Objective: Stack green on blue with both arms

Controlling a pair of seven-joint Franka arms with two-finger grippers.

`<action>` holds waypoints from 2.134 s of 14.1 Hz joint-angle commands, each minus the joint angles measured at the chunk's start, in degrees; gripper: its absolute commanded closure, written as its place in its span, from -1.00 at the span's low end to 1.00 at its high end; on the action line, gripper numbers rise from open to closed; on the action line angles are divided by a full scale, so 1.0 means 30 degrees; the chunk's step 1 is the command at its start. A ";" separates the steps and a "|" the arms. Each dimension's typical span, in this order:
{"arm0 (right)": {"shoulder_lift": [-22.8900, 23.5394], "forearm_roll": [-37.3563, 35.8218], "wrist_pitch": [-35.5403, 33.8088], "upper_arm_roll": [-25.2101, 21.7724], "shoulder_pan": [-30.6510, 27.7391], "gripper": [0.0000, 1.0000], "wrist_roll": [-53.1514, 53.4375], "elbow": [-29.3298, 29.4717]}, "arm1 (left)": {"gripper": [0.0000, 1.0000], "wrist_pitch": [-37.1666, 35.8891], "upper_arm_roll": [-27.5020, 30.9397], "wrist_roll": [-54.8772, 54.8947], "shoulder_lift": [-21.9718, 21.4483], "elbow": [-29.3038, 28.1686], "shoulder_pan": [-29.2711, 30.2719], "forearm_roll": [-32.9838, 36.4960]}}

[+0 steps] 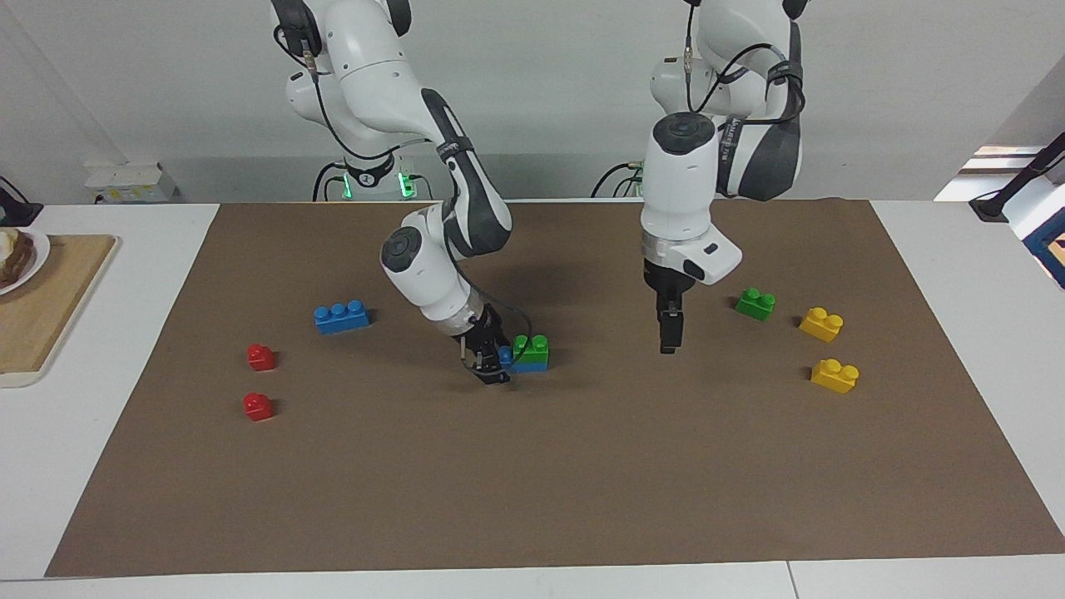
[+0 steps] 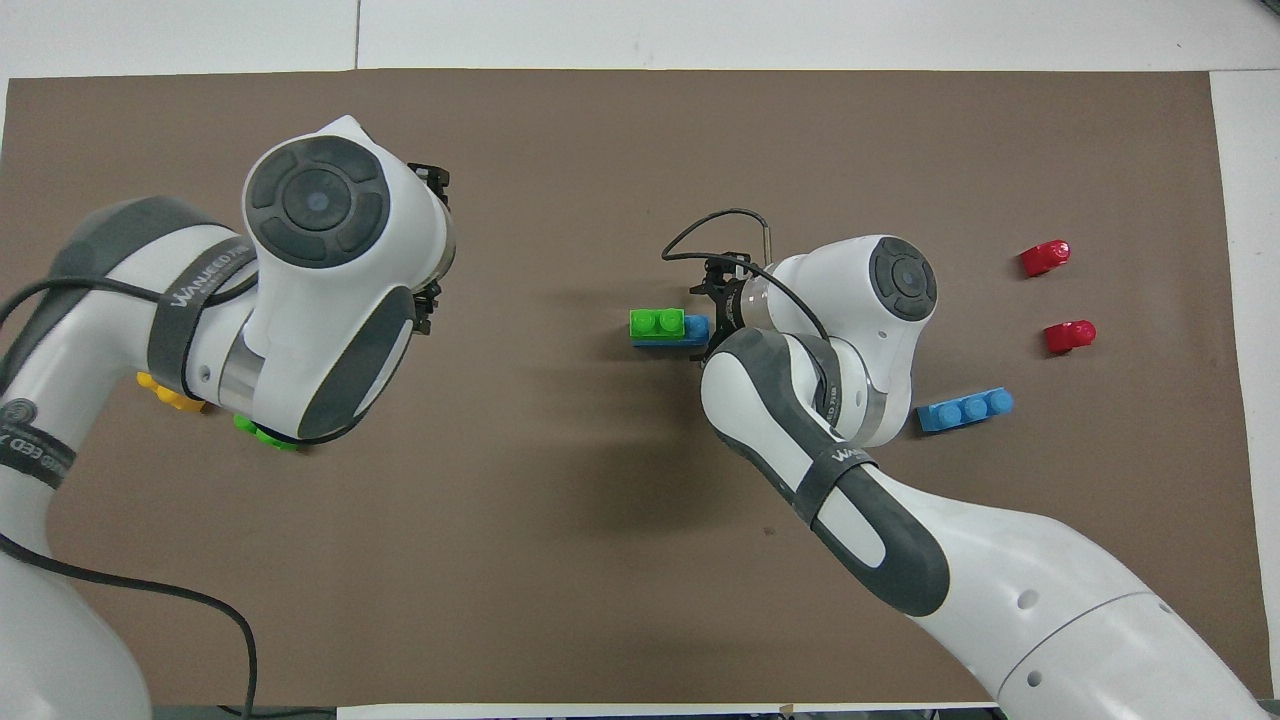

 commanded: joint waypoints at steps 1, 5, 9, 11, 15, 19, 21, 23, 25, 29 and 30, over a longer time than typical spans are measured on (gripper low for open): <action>-0.0331 0.0504 -0.0877 0.0076 -0.0723 -0.81 -0.0538 0.0239 | -1.00 -0.0232 -0.0190 0.2288 -0.0567 -0.0748 0.1279 0.0083; -0.0361 0.0446 -0.1289 0.0075 -0.1017 -0.83 -0.0917 0.0386 | -1.00 -0.0203 -0.0190 0.8350 -0.0655 -0.1245 0.3593 0.0053; -0.0390 0.0358 -0.2048 0.0017 -0.1748 -0.84 -0.2234 0.0503 | -1.00 -0.0203 -0.0161 1.6311 -0.0802 -0.1540 0.5469 0.0053; -0.0390 0.0153 -0.3042 -0.0012 -0.2304 -0.84 -0.3199 0.0999 | -1.00 -0.0232 -0.0161 1.9980 -0.0802 -0.1482 0.6173 0.0053; -0.0594 -0.1420 -0.5065 -0.0071 -0.3681 -0.90 -0.6011 0.2317 | -1.00 -0.0932 -0.0161 2.6630 -0.1006 -0.1423 0.7141 0.0053; -0.1559 -0.4560 -0.6150 -0.0071 -0.4356 -0.94 -0.8761 0.2643 | -1.00 -0.2396 -0.0161 3.0742 -0.1766 -0.1247 0.7728 -0.0939; -0.2116 -0.5176 -0.6823 -0.0101 -0.4911 -0.95 -1.0958 0.2671 | -1.00 -0.3536 -0.0161 3.2322 -0.2555 -0.1247 0.7729 -0.1205; -0.2963 -0.6490 -0.7903 -0.0101 -0.5526 -1.00 -1.2950 0.2904 | -1.00 -0.4476 -0.0161 3.2681 -0.3433 -0.1218 0.7700 -0.2343; -0.3697 -0.7752 -0.9689 -0.0101 -0.6025 -1.00 -1.5525 0.3752 | -1.00 -0.5384 -0.0190 3.2682 -0.4051 -0.1218 0.7496 -0.2495; -0.6096 -0.9102 -1.1713 -0.0101 -0.7255 -1.00 -2.2026 0.3990 | -1.00 -0.6062 -0.0249 3.2711 -0.4815 -0.1247 0.7378 -0.2964; -0.6741 -0.9482 -1.2241 -0.0101 -0.7432 -1.00 -2.2999 0.3990 | -1.00 -0.6062 -0.0249 3.2711 -0.4815 -0.1218 0.7377 -0.2964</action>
